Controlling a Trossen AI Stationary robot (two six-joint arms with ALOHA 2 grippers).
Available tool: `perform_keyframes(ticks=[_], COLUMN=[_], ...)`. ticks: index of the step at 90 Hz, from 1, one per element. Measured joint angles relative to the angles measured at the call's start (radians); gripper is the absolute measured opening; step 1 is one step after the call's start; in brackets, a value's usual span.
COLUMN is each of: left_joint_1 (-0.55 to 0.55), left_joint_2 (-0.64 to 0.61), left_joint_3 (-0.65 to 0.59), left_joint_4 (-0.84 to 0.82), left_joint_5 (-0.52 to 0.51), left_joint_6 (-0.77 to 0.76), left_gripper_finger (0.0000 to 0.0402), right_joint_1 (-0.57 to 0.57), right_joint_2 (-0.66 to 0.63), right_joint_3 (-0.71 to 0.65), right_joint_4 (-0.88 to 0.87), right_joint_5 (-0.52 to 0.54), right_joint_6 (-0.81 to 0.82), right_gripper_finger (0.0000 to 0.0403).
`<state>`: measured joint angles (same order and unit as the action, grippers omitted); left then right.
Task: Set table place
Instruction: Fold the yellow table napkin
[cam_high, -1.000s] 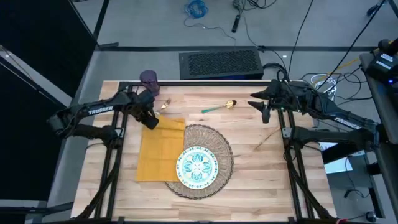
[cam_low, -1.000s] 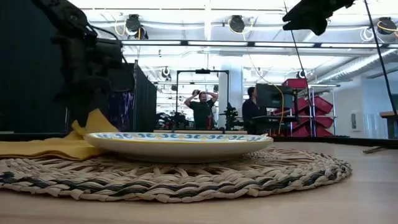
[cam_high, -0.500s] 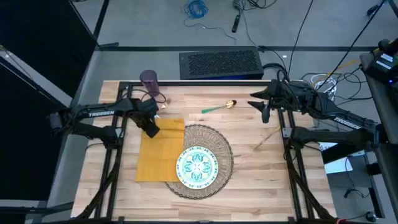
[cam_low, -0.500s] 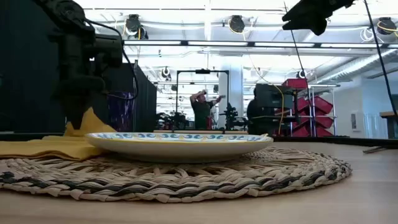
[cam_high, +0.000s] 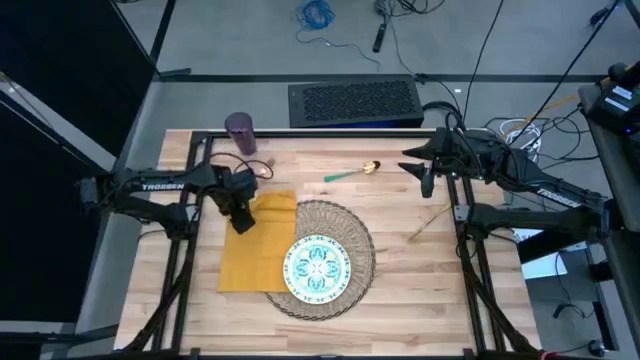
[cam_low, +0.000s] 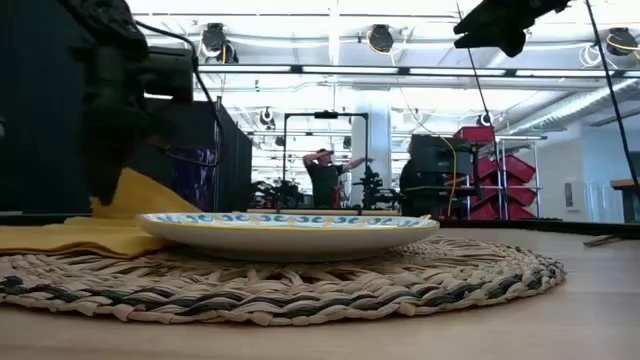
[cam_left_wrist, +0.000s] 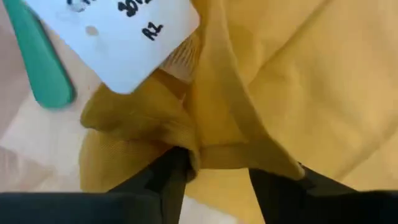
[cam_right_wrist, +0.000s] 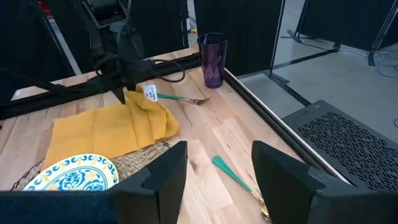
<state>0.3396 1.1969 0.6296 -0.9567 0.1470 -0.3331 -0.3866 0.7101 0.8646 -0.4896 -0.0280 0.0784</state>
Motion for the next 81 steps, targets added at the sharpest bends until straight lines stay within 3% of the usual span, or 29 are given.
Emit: perform_keyframes(ticks=[81], left_joint_1=[-0.183], left_joint_2=[0.011], left_joint_3=[-0.001], left_joint_4=[-0.055], left_joint_5=[-0.098], left_joint_6=[-0.029], left_gripper_finger=[0.015], right_joint_1=[0.0], right_joint_2=[0.002], right_joint_3=[0.0], right_joint_4=[0.013], right_joint_5=[0.0], right_joint_6=[0.0], right_gripper_finger=[0.0166])
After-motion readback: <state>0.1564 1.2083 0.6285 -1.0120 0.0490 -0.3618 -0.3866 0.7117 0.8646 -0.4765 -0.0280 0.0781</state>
